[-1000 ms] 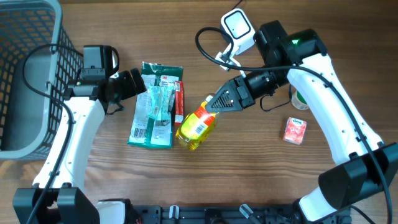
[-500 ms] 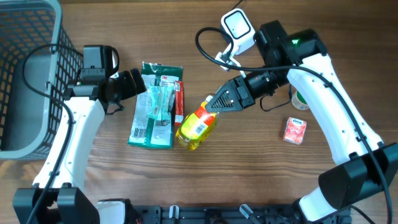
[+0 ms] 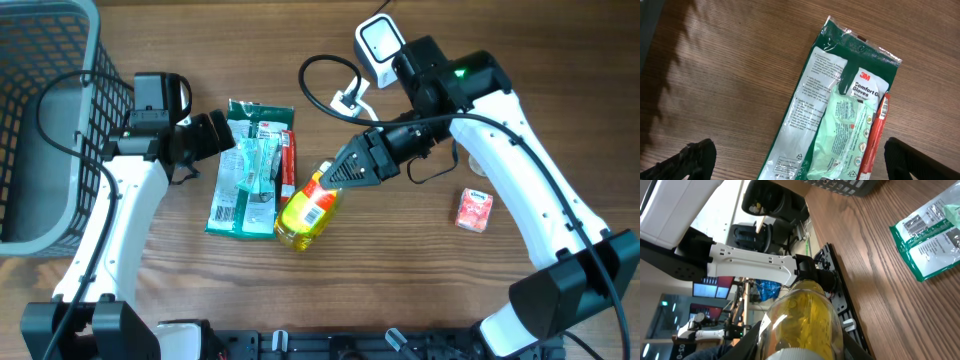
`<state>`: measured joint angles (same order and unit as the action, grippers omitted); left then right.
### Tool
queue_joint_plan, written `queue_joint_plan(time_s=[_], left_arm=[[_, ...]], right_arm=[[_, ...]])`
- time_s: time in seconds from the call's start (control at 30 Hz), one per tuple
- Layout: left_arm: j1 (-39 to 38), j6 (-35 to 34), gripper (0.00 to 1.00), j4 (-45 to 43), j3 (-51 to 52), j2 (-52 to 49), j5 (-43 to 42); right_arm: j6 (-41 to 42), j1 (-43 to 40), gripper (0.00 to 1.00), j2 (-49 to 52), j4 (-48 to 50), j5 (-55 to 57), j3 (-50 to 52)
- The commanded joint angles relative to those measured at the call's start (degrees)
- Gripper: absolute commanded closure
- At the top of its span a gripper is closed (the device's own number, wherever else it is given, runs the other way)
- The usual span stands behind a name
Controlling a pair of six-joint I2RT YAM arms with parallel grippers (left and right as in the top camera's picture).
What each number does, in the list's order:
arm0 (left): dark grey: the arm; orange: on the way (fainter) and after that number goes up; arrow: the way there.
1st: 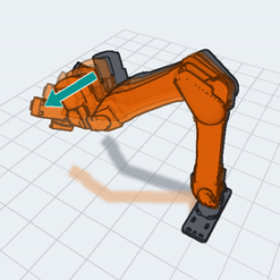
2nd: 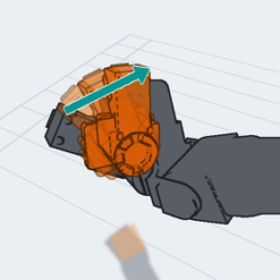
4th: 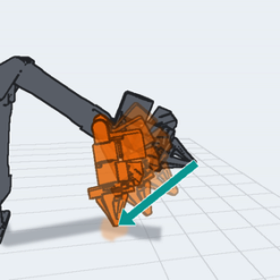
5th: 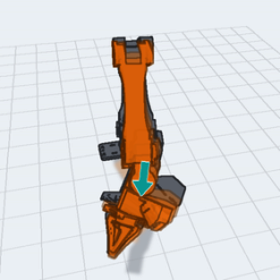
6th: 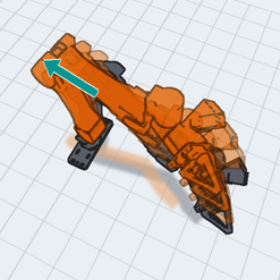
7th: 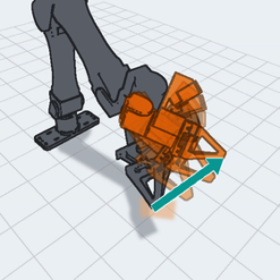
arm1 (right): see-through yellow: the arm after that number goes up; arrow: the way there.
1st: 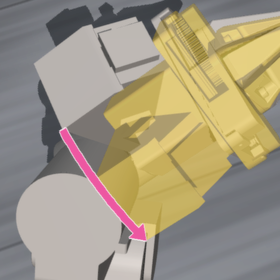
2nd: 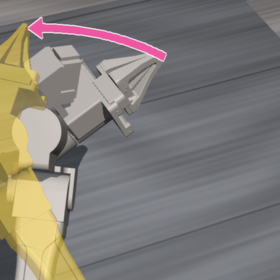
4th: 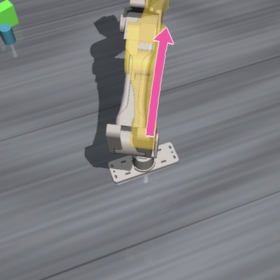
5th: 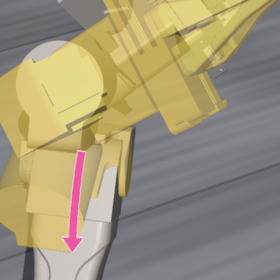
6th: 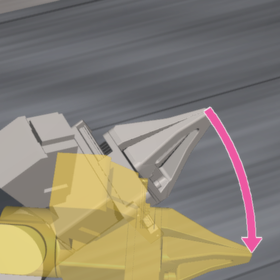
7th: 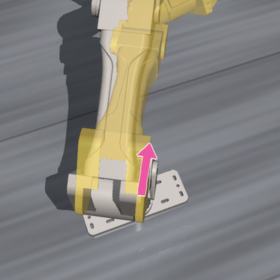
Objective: Scan the item barcode
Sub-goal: 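Lift the Vim bottle and carry it right toward the scanner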
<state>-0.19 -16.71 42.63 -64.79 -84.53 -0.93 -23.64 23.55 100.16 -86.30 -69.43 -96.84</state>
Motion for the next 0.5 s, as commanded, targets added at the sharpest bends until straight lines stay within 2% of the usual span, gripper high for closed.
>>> queue_joint_plan(time_s=[0.0, 0.37, 0.47], left_arm=[[0.2, -0.7, 0.0, 0.0, -0.6, 0.1, 0.6], [0.2, -0.7, 0.0, 0.0, -0.6, 0.1, 0.6], [0.2, -0.7, 0.0, 0.0, -0.6, 0.1, 0.6]], right_arm=[[1.0, 0.1, 0.72, -1.4, 0.6, -3.9, -0.2], [3.5, 0.1, 0.75, -1.4, 3.5, 4.7, -0.2], [11.7, 0.1, 0.75, -1.3, 7.6, 14.6, -0.2]])
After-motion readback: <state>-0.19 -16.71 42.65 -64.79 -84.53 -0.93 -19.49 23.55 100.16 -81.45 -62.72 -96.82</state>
